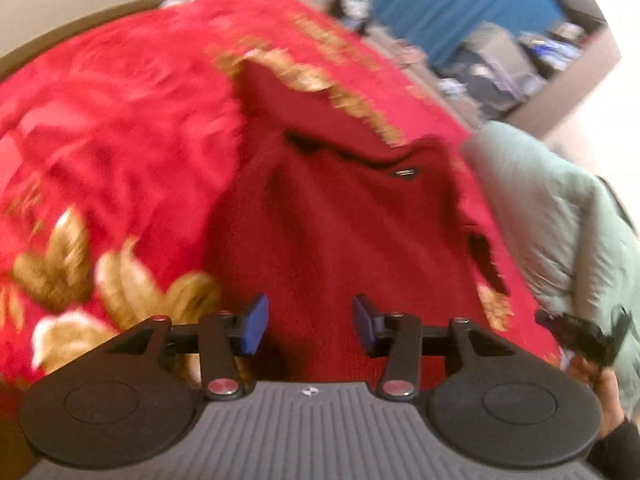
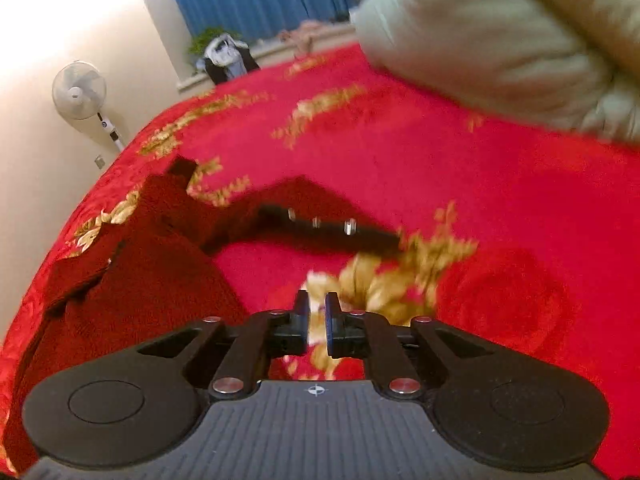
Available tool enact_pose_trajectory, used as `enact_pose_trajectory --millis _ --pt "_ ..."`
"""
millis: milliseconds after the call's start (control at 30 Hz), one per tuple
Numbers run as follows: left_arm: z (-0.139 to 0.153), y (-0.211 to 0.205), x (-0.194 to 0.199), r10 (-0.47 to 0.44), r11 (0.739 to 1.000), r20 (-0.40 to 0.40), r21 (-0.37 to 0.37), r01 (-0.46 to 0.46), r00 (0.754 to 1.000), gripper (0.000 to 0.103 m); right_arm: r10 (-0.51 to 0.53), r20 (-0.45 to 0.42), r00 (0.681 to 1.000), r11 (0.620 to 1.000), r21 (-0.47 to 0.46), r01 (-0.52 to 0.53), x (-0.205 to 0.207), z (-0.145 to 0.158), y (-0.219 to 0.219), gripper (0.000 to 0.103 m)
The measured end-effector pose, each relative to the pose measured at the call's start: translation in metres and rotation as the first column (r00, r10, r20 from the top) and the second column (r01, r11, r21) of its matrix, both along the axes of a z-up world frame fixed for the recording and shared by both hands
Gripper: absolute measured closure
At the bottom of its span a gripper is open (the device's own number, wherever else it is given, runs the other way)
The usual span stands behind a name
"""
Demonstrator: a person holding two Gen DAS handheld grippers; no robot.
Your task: Fold small clothes
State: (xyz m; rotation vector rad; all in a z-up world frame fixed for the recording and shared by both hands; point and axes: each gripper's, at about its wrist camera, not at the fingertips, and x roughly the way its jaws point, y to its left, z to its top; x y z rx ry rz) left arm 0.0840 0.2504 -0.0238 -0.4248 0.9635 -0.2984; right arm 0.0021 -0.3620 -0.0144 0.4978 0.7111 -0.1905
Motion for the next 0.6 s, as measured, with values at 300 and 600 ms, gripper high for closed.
enact_pose_trajectory --millis 300,600 --pt "-0.034 0.011 0.031 0.109 0.993 -0.189 0.064 -0.098 0.976 0.053 0.2 -0.227 0.953 0.974 -0.059 -0.219 0.033 -0.061 0.051 0.056" --pt "-0.046 -0.019 0.048 0.067 0.995 -0.197 0.091 -0.05 0.978 0.067 0.273 -0.214 0.938 0.929 -0.195 -0.315 0.028 -0.059 0.079 0.08"
